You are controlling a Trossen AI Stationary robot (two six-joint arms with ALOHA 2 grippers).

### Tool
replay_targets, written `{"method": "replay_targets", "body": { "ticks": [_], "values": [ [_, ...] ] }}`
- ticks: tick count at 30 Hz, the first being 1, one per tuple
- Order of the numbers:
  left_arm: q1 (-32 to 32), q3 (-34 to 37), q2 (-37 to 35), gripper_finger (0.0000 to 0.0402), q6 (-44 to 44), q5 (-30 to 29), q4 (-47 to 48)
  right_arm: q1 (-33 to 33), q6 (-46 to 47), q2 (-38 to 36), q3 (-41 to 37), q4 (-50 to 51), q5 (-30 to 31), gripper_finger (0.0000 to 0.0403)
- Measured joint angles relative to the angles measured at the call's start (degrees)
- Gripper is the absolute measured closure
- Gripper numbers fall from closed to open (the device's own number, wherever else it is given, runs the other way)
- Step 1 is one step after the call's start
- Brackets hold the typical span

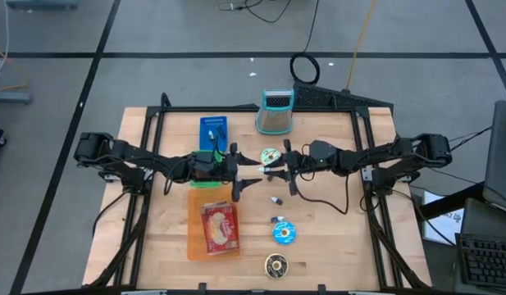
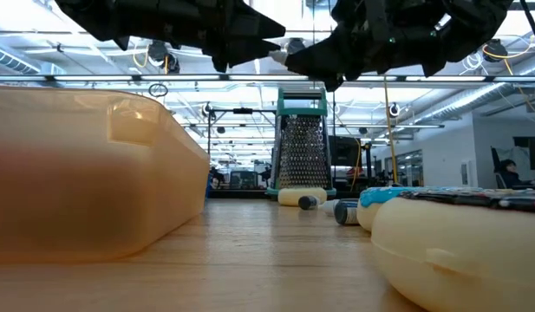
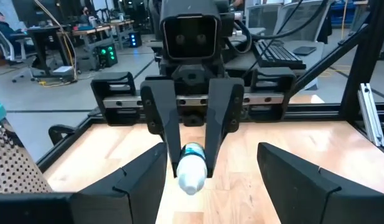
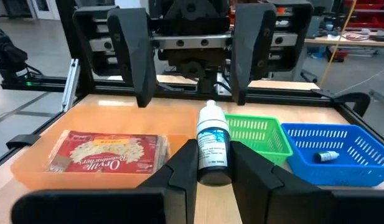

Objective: Pick & Place Food Item
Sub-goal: Put the brown food coloring bottle into the blue bin

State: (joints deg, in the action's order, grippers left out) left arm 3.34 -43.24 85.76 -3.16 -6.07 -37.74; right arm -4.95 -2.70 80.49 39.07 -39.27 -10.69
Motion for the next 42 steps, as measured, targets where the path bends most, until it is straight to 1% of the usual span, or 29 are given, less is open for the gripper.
{"method": "replay_targets", "body": {
  "ticks": [7, 13, 17, 20, 28, 31, 34, 38, 42],
  "values": [
    [-0.23, 0.02, 0.00, 0.0149, 0.28, 0.01, 0.29, 0.94, -0.09, 0.00, 0.00, -2.42, -0.05, 0.0331],
    [-0.22, 0.07, 0.00, 0.0149, 0.35, -0.03, 0.28, 0.94, 0.07, 0.00, 0.00, -3.32, -0.05, 0.0336],
    [-0.25, 0.07, 0.00, 0.0153, 0.44, -1.45, 0.28, 1.33, 0.09, 0.00, 0.00, -3.32, -0.05, 0.0332],
    [-0.27, 0.07, 0.00, 0.0174, 0.19, -1.50, 0.26, 1.75, 0.02, 0.00, 0.00, -3.47, -0.06, 0.0331],
    [-0.22, 0.07, 0.02, 0.0260, 1.28, -1.24, 0.24, 1.81, -0.09, 0.00, 0.00, -3.60, 0.02, 0.0334],
    [-0.24, 0.07, 0.02, 0.0280, 2.13, -0.68, 0.17, 1.83, -0.09, 0.00, 0.00, -3.78, 0.03, 0.0332],
    [-0.38, 0.07, 0.02, 0.0296, 2.01, 1.36, 0.17, 1.83, -0.09, 0.00, 0.00, -3.79, -0.09, 0.0335],
    [-0.38, 0.11, 0.04, 0.0322, 1.96, 1.51, 0.20, 1.85, -0.09, -0.02, 0.00, -3.80, -0.08, 0.0335],
    [-0.43, 0.15, 0.04, 0.0348, 0.36, 0.98, 0.11, 1.83, 0.50, -0.04, 0.00, -3.75, 0.12, 0.0323]
  ]
}}
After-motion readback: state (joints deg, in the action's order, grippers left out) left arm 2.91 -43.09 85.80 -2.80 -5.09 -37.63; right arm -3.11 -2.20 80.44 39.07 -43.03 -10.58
